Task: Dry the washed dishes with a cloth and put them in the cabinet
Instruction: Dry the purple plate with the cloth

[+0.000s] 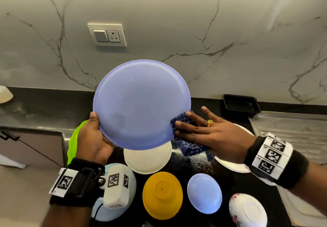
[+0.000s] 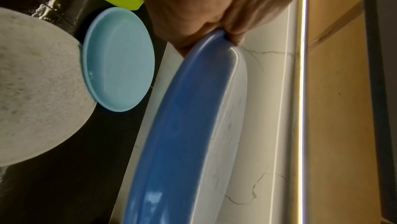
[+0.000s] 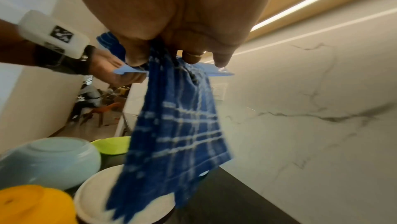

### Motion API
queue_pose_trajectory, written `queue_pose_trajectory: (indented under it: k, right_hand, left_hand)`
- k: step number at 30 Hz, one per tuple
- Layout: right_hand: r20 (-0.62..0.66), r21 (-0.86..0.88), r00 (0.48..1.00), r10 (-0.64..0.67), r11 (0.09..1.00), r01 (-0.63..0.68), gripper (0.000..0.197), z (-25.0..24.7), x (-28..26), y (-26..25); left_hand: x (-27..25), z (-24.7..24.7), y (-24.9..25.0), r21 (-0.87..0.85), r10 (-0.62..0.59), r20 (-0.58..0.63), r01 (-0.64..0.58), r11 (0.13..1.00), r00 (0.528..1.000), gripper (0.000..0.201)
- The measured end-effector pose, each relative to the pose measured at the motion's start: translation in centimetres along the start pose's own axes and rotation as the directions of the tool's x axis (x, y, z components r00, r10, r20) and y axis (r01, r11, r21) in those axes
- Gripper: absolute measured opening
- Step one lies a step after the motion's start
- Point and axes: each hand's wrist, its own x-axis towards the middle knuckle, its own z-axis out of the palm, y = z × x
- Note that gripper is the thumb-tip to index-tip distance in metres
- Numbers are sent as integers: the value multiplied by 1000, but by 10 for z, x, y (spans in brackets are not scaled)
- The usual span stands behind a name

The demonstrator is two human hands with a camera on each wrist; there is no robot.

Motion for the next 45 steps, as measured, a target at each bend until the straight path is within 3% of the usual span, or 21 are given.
queue_pose_trajectory:
  k: [3,7,10,13,15,20,22,23,26,28,29,32,36,37,39,40,41,42,43,44,45]
  right_hand:
    - [-24,347,982,189,923,-169,91,13,3,12]
    - [11,862,883,469,443,-246,67,15,23,22]
    - [88,917,820,566,276,-290,58,10,45,36]
    - [127,900,788,603,263,-347,55,4,65,53]
    - [110,894,806,582,296,-336,56,-6,81,58]
    - [-74,831,879,470,516,-206,57,-27,120,26]
    - [-189,829,823,536,536,-158,54,-24,120,10]
    - [-212,897,766,607,432,-94,50,-24,118,2]
    - [68,942,606,793,-250,222,30,-35,107,-16]
    - [287,761,602,745,-560,329,38,-32,94,-18]
    - [355,676,632,689,-656,336,48,-30,86,-18]
    - [481,558,679,554,-791,250,53,-15,70,-21]
    - [567,654,491,661,-724,220,47,12,55,-31]
    - [576,655,474,666,-723,220,47,15,50,-33]
    - [583,624,510,632,-751,217,46,22,37,-33]
    - [582,600,548,601,-772,210,46,25,30,-32]
    - [579,580,579,573,-789,202,47,25,23,-32]
    - [566,574,605,559,-795,197,46,24,17,-33]
    - [552,583,620,558,-789,192,45,23,13,-34]
    - [539,602,626,564,-777,183,43,22,11,-36]
    - [530,625,623,576,-761,173,41,20,10,-38]
  left_hand:
    - [2,0,4,-4,46,-19,-46,999,999,49]
    - [-10,4,-3,145,90,28,-93,985,996,50]
    - [-21,6,-11,235,78,50,-87,968,996,44]
    - [-37,20,-10,260,75,124,-105,960,989,43]
    - [-47,30,-10,312,133,158,-177,933,978,48]
    - [-52,41,-7,506,309,238,-389,770,921,41]
    - [-52,45,-3,572,421,297,-513,640,857,40]
    - [-52,47,-2,616,486,347,-585,527,802,36]
    - [-55,54,-3,706,572,597,-707,-40,563,22]
    - [-52,50,-11,584,479,792,-698,-415,378,27]
    - [-49,45,-14,486,389,866,-708,-512,313,33]
    - [-48,36,-15,259,161,966,-776,-575,203,33]
    - [-48,30,-11,106,-16,990,-807,-581,141,32]
    - [-46,26,-9,153,3,983,-817,-555,182,41]
    - [-38,14,0,456,205,890,-801,-388,407,64]
    - [-33,6,3,646,327,754,-735,-207,570,74]
    - [-29,-2,6,778,386,559,-625,63,734,84]
    - [-29,-5,9,786,348,351,-476,396,869,91]
    - [-31,-1,10,665,212,196,-289,689,957,93]
    - [-35,4,10,513,21,137,-89,854,990,94]
    - [-40,11,11,441,-107,124,42,897,987,93]
